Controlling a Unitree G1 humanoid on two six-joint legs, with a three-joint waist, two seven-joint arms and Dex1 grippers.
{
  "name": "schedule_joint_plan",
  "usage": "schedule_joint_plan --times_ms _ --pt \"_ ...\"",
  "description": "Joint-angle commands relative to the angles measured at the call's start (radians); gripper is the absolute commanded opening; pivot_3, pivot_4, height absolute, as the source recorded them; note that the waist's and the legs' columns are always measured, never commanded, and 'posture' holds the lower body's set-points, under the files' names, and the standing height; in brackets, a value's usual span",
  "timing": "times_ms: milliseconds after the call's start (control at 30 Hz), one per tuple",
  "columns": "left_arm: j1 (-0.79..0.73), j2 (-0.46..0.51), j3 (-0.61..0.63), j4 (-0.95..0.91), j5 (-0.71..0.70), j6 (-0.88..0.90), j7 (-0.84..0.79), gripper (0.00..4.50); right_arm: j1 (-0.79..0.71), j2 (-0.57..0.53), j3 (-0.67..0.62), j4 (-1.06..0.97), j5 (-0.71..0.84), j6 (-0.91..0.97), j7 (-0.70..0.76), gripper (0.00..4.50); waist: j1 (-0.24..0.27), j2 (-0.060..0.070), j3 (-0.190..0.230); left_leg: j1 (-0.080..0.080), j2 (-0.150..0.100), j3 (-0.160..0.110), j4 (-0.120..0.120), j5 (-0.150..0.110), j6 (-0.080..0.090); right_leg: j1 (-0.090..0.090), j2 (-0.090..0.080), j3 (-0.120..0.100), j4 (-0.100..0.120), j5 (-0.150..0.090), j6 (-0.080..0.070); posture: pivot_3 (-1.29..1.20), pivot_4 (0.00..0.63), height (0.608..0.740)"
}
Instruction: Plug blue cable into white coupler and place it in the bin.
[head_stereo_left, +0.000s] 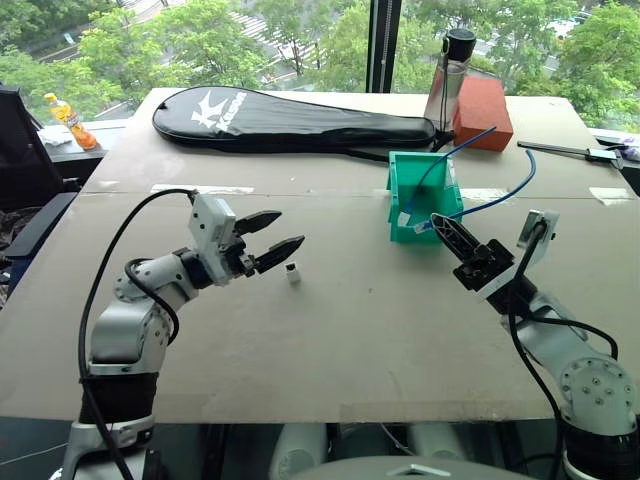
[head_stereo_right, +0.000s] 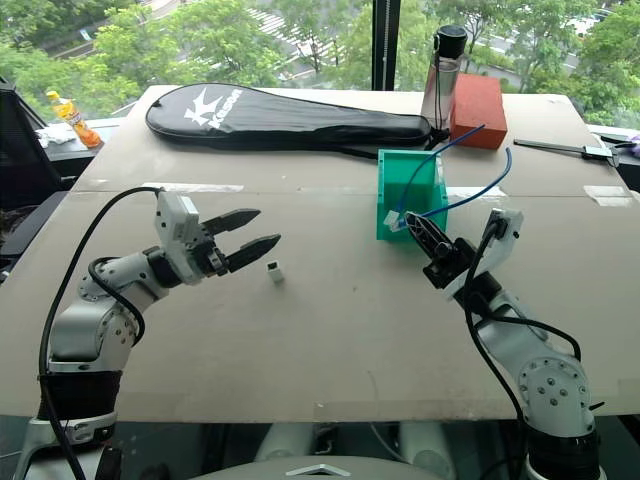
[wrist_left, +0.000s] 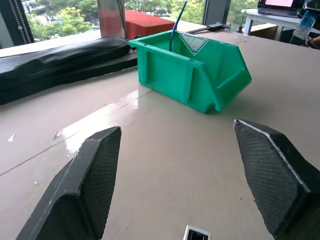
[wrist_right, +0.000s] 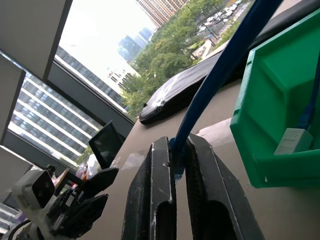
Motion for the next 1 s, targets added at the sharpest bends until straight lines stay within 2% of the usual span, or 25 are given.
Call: schedule_joint_plan --times_ms 33,200,433,700,1000 --pt "0.05 0.017 0.007 -0.025 0.003 -0.029 -0.032 3.66 -0.025 0.009 0.003 0.007 -0.005 0.003 0.042 0.0 -0.004 0.0 0.0 0.0 0.0 0.0 0.0 0.0 0.0 0.0 0.0 0.0 0.0 0.0 0.0 0.0 0.15 0.74" --pt "0.092 0.001 -0.045 0.013 0.049 -0.073 -0.053 3.66 -0.032 0.008 0.007 0.016 -0.012 0.015 0.063 0.0 -0.001 0.0 0.0 0.0 0.0 -0.002 0.0 0.0 0.0 0.0 0.0 -0.002 0.001 0.0 0.0 0.0 0.15 0.74" --pt "0.055 -0.035 -0.1 0.15 0.149 -0.19 -0.028 3.66 -0.008 0.0 -0.002 -0.012 -0.03 0.025 0.069 0.0 -0.002 0.0 0.0 -0.001 0.0 -0.001 0.0 0.0 0.0 0.0 0.0 -0.001 0.0 0.0 0.0 0.0 0.15 0.74" --pt "-0.001 -0.065 -0.132 0.25 0.186 -0.261 -0.039 3.66 0.029 -0.009 -0.011 -0.054 -0.031 0.019 0.057 0.0 -0.004 0.0 0.0 -0.001 0.0 -0.002 0.0 0.0 0.0 0.0 0.0 -0.002 0.0 0.0 0.0 0.0 0.15 0.74" --pt "-0.038 -0.044 -0.135 0.352 0.209 -0.335 -0.09 3.66 0.053 -0.02 -0.026 -0.083 -0.022 0.016 0.04 0.0 -0.008 0.0 0.0 -0.001 0.001 -0.001 0.0 0.0 0.0 0.0 0.0 -0.002 0.0 0.0 0.0 0.0 0.15 0.74"
